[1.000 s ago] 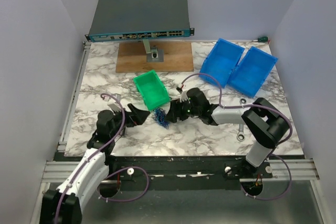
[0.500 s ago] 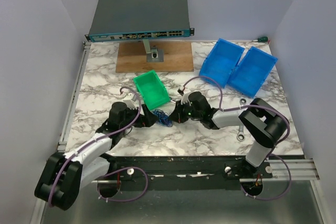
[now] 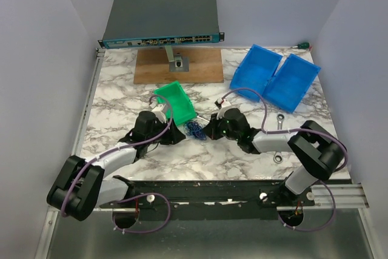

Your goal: Untangle the cables

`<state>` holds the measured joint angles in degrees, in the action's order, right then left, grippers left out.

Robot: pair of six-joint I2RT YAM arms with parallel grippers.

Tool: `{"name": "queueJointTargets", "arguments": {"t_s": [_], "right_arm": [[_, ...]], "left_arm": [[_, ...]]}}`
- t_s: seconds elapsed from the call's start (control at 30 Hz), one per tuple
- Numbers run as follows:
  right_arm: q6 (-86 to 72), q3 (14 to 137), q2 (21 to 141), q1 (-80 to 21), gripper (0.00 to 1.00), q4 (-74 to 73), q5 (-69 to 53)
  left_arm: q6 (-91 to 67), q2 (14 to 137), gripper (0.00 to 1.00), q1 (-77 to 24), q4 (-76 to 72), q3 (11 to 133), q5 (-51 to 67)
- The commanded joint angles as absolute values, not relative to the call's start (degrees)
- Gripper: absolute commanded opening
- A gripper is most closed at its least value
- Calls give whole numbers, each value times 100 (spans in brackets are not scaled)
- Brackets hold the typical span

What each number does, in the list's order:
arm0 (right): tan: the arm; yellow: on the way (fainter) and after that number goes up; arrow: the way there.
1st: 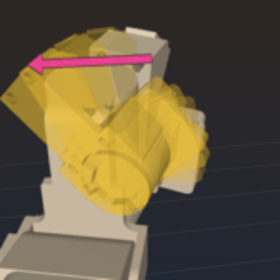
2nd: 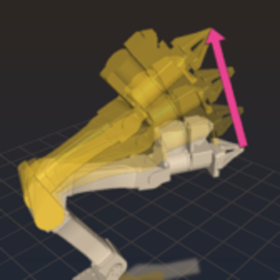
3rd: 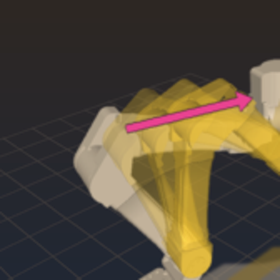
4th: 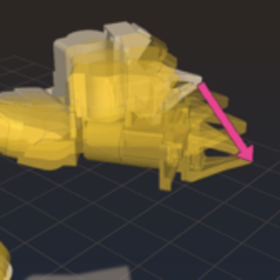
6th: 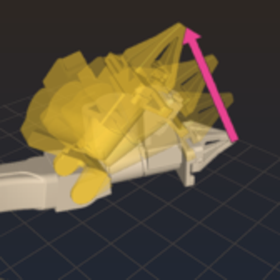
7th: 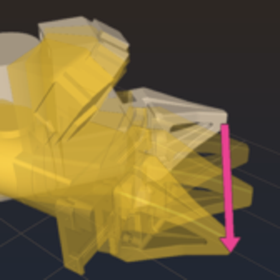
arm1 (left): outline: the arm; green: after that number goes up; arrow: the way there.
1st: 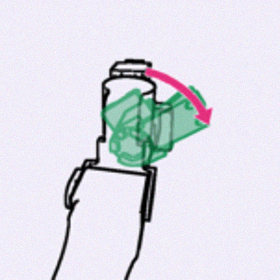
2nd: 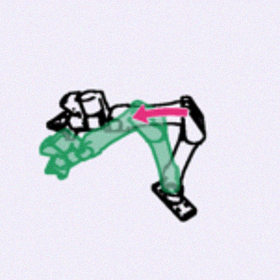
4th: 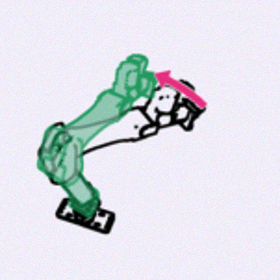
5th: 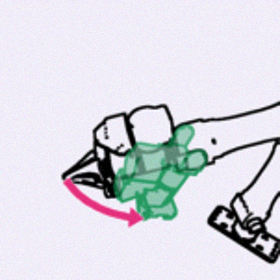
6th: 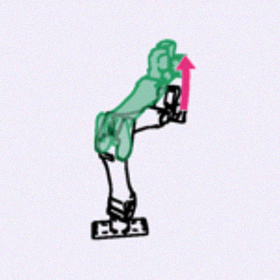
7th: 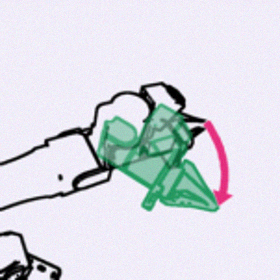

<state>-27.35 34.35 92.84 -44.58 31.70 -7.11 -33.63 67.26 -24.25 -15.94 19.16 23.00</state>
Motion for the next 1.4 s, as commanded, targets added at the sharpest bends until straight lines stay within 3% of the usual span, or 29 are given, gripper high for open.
{"name": "queueJointTargets", "arguments": {"t_s": [0.0,0.13,0.2,0.4,0.43,0.47,0.53,0.57,0.67,1.03,1.13,1.17,1.27,1.3,1.37], "right_arm": [[-2676,3201,8857,-4487,1,3426,-44],[-2710,3007,8549,-4491,1,3470,412],[-2780,2915,8429,-4491,1,3472,745],[-2838,2752,8182,-4484,1,3479,1120],[-2827,2758,8195,-4488,1,3480,1142],[-2794,2779,8192,-4487,1,3453,1098],[-2695,2790,8177,-4489,1,3456,888],[-2647,2757,8170,-4492,1,3519,751],[-2557,2668,8137,-4487,1,3791,150],[-3121,2119,7980,-4488,1,4115,-899],[-3176,2053,7946,-4486,1,4043,-941],[-3183,2052,7932,-4496,1,4003,-906],[-3135,2035,7886,-4492,1,3926,-785],[-3109,2051,7872,-4489,1,3877,-719],[-3068,2097,7837,-4487,1,3691,-450]], "left_arm": [[-3217,7027,42,-2531,-1371,2185,2497],[-3149,7128,12,-2549,-1303,2282,2603],[-3145,7103,3,-2542,-1301,2276,2585],[-3161,6759,0,-2549,-1336,2143,2430],[-3219,6668,2,-2549,-1410,2083,2389],[-3286,6617,11,-2555,-1512,2043,2347],[-3548,6570,43,-2641,-1749,1988,2158],[-3693,6593,54,-2729,-1882,1991,2085],[-4094,6829,69,-3066,-2074,2179,1716],[-4969,8071,71,-3498,-2690,2580,1264],[-5104,8444,64,-3590,-3008,2666,1287],[-5175,8568,52,-3592,-3187,2657,1320],[-5353,8807,5,-3595,-3677,2593,1211],[-5376,8831,0,-3595,-3779,2559,1148],[-5396,8779,0,-3594,-3908,2449,1007]]}}
